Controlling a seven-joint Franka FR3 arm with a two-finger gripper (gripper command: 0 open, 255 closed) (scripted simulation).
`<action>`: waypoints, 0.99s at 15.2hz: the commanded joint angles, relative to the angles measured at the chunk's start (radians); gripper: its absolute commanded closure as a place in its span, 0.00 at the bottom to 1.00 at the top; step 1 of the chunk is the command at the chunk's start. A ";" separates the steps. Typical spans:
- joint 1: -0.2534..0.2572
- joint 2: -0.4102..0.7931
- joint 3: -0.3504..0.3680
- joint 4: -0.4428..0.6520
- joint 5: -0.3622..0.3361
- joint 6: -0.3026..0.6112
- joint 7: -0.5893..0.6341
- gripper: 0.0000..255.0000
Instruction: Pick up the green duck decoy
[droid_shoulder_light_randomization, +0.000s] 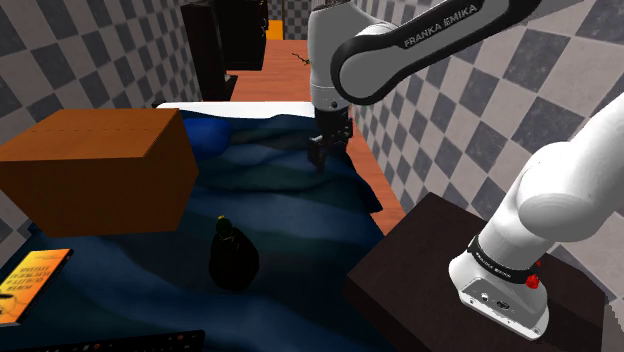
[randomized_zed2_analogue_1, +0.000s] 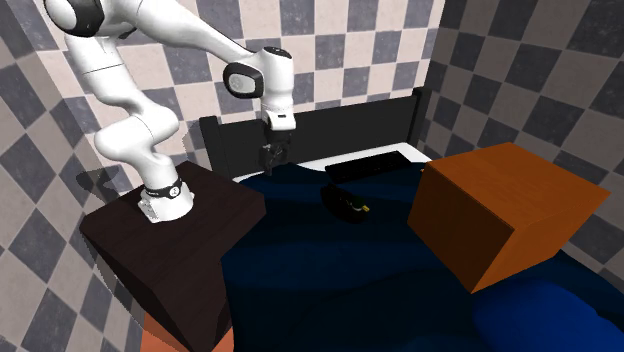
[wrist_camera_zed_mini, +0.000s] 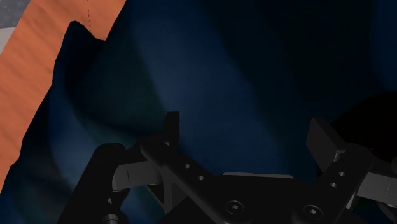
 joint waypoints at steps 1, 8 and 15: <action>0.003 0.076 0.025 0.028 -0.020 0.050 0.049 0.00; 0.032 0.355 0.072 0.198 -0.144 0.149 0.223 0.00; 0.116 0.633 0.052 0.434 -0.276 0.177 0.370 0.00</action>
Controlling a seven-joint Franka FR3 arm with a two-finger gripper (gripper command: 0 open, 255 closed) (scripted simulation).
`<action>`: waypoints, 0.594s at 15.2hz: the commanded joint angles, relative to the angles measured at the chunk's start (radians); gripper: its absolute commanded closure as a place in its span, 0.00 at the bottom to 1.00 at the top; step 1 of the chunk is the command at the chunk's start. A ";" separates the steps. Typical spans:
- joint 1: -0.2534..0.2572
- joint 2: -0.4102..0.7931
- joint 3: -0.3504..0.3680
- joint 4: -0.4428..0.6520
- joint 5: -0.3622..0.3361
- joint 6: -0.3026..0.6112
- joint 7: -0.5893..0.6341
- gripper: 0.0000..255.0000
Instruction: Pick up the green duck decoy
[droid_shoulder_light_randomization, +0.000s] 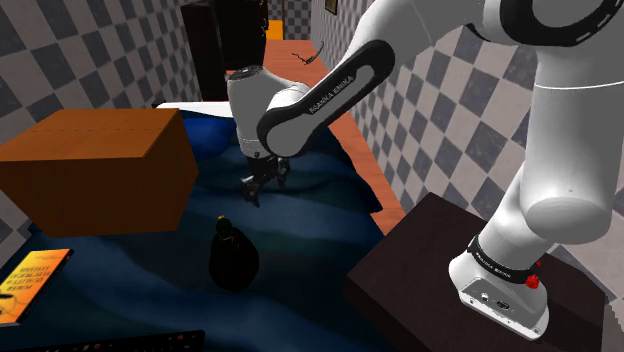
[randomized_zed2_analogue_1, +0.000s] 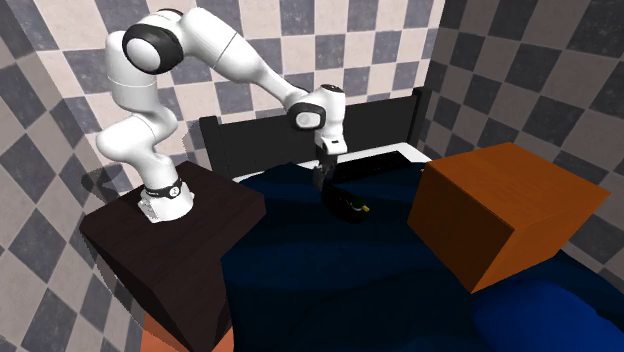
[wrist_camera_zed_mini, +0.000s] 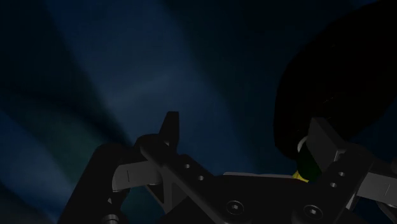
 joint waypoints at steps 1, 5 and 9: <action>0.028 0.077 -0.011 0.072 -0.032 0.003 0.034 0.00; 0.090 0.234 -0.037 0.245 -0.078 -0.013 0.082 0.00; 0.154 0.398 -0.063 0.452 -0.107 -0.049 0.108 0.00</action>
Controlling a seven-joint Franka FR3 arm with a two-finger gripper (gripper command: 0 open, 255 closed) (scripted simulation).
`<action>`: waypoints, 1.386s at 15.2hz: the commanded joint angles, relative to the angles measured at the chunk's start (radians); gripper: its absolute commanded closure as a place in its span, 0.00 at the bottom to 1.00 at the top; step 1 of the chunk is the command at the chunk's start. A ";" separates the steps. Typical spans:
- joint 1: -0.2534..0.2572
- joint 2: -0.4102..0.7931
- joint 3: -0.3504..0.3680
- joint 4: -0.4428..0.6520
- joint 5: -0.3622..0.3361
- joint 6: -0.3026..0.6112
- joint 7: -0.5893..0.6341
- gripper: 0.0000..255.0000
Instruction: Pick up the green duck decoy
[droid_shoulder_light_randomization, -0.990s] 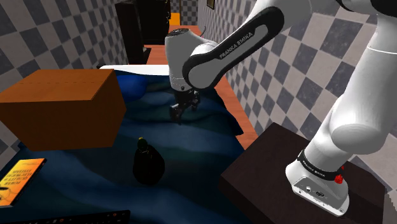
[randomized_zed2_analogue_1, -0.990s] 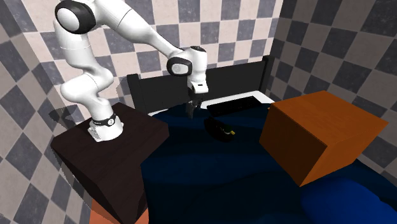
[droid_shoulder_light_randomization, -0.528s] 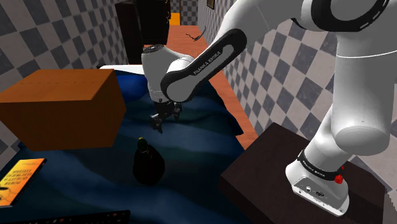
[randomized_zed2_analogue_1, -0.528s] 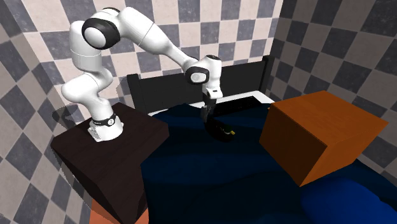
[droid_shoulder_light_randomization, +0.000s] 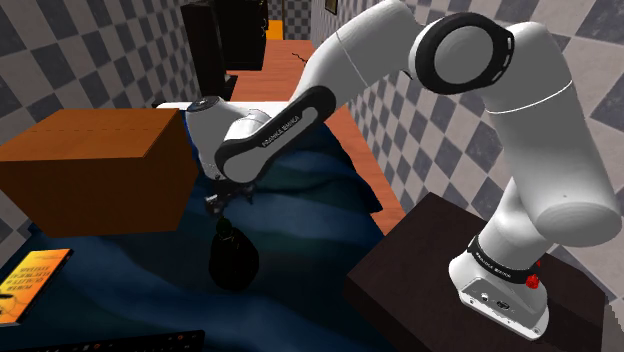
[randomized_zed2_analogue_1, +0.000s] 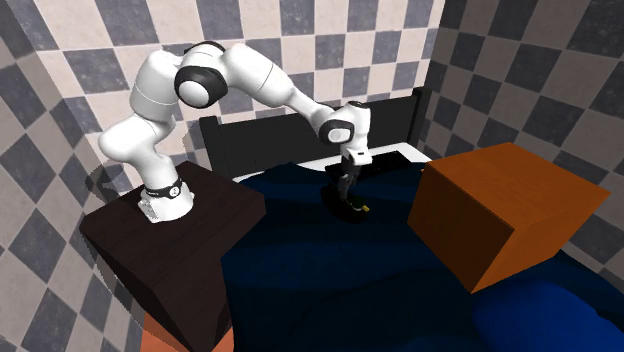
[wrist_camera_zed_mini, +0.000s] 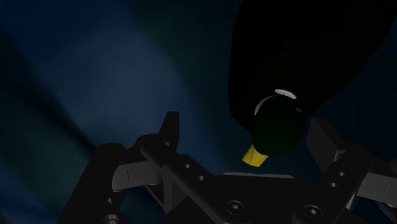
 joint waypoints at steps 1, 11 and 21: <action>0.034 0.091 -0.013 0.121 -0.012 -0.025 0.010 0.00; 0.084 0.272 -0.042 0.297 -0.033 -0.013 0.020 0.00; 0.085 0.277 -0.043 0.305 -0.033 -0.016 0.019 1.00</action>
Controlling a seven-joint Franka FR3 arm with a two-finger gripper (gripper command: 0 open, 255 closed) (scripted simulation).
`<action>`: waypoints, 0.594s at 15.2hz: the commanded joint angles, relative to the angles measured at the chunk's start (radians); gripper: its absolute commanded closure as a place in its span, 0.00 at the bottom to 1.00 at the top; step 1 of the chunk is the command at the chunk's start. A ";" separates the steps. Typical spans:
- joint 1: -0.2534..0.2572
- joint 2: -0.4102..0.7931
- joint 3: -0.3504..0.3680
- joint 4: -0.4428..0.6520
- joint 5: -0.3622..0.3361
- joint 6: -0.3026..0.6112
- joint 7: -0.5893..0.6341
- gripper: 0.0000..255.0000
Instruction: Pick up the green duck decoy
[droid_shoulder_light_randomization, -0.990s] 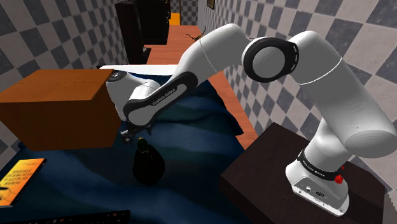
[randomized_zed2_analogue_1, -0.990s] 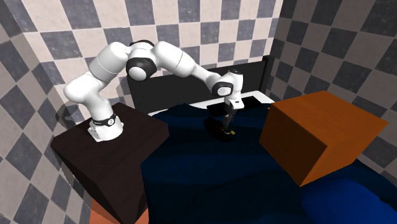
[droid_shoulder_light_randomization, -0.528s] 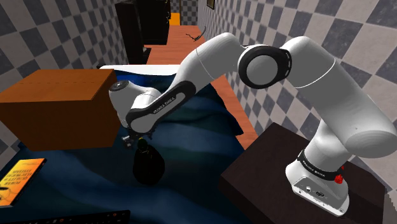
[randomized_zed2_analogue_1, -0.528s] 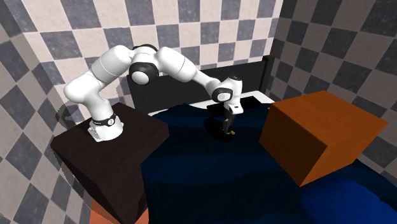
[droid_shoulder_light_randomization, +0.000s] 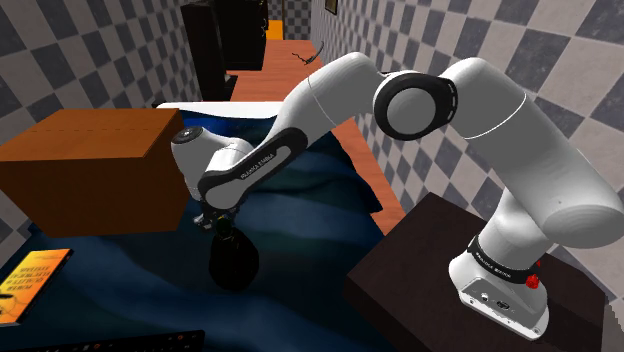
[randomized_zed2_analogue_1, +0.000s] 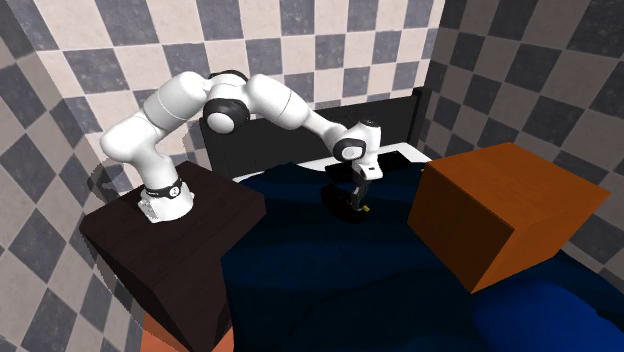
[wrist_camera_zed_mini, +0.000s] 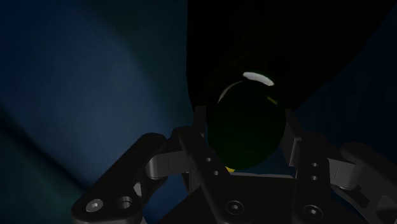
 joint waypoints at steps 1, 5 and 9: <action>0.000 0.001 0.000 0.000 0.000 0.000 0.000 1.00; -0.005 -0.033 0.006 -0.019 0.005 -0.016 -0.001 1.00; -0.010 -0.070 0.014 -0.028 0.013 -0.044 -0.006 1.00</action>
